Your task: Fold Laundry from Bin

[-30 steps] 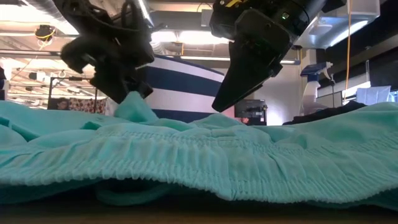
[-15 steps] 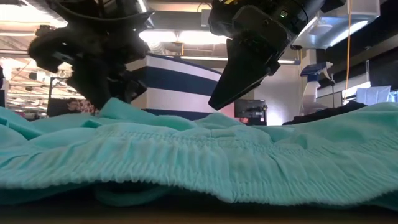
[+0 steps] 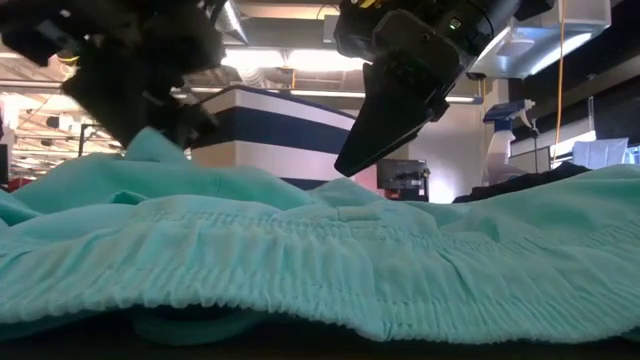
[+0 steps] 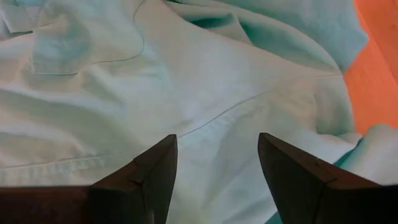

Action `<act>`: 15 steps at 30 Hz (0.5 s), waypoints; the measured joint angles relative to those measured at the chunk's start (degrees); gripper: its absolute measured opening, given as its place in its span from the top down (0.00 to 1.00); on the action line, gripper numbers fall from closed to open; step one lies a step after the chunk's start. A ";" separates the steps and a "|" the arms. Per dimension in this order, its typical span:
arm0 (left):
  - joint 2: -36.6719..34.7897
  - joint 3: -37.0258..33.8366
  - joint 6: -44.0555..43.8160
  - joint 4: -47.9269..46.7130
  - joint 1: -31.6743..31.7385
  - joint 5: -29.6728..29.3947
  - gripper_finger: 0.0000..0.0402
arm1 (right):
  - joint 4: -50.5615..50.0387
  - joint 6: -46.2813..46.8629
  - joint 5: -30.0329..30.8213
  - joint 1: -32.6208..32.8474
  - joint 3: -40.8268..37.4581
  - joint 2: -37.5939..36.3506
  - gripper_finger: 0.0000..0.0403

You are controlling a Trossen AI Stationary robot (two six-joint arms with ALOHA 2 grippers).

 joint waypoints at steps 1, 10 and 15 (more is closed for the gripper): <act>-0.08 0.80 0.04 -0.45 0.00 -0.80 0.59 | 0.08 -0.01 0.01 0.00 0.00 0.00 0.44; -0.17 5.06 4.48 -0.07 0.04 -3.07 0.59 | 12.08 -9.86 0.53 -2.57 -0.02 0.00 0.44; -0.17 5.17 4.37 0.09 -0.10 -1.76 0.59 | 13.48 -18.42 -4.42 -8.42 -0.02 0.00 0.44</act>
